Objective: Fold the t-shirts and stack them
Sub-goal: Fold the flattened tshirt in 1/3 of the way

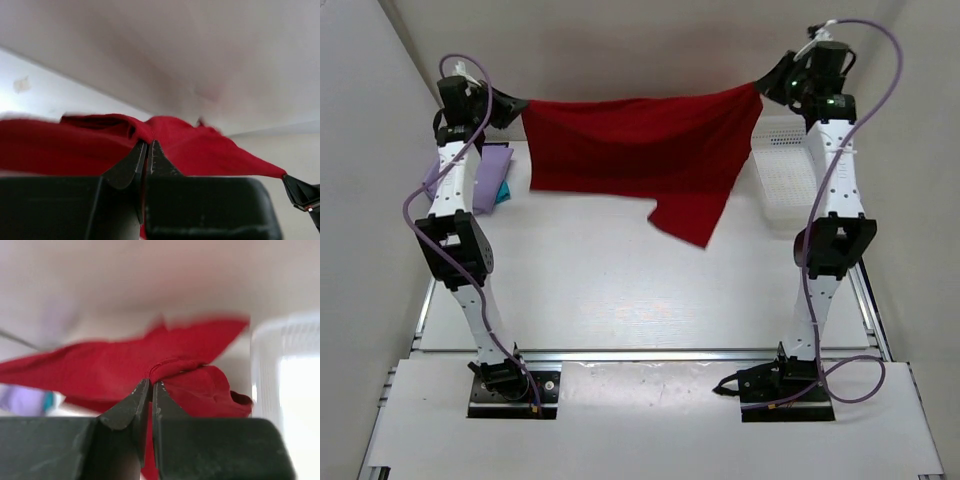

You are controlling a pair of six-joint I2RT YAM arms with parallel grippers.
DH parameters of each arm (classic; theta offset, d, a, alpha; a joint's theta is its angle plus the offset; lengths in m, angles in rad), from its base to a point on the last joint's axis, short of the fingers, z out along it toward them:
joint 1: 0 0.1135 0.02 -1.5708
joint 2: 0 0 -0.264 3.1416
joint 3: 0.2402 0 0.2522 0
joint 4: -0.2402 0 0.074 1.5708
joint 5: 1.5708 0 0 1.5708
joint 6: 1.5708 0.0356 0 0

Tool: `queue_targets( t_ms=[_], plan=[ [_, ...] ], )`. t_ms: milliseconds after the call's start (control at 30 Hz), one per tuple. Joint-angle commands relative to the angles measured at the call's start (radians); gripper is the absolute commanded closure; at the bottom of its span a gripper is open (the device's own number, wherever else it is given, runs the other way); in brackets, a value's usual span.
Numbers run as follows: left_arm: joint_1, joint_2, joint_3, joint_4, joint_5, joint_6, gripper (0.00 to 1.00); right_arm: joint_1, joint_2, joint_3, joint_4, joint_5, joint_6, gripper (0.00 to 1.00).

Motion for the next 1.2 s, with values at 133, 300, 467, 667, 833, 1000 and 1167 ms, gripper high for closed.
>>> queue_targets(
  t_ms=[133,300,467,667,833,1000,1167],
  plan=[
    [0.063,-0.205,-0.058,0.155,-0.03,-0.05,1.0,-0.069,-0.188,0.031,0.234,-0.104,0.073,1.0],
    [0.083,-0.348,-0.439,0.363,-0.017,-0.069,1.0,-0.032,-0.289,-0.198,0.109,-0.067,-0.054,1.0],
    [0.079,-0.449,-0.875,0.555,-0.036,-0.049,1.0,-0.003,-0.574,-0.998,0.508,-0.015,0.008,1.0],
    [0.078,-0.376,-1.126,0.629,-0.021,-0.037,1.0,0.001,-0.602,-1.374,0.611,-0.035,0.041,1.0],
    [0.094,-0.377,-1.212,0.571,-0.064,0.015,1.0,-0.038,-0.628,-1.644,0.681,-0.026,0.102,1.0],
    [0.109,-0.423,-1.276,0.467,-0.11,0.089,1.0,-0.046,-0.752,-1.843,0.718,-0.001,0.165,1.0],
    [0.149,-0.497,-1.315,0.341,-0.144,0.144,1.0,-0.044,-0.95,-2.032,0.689,0.019,0.199,1.0]
  ],
)
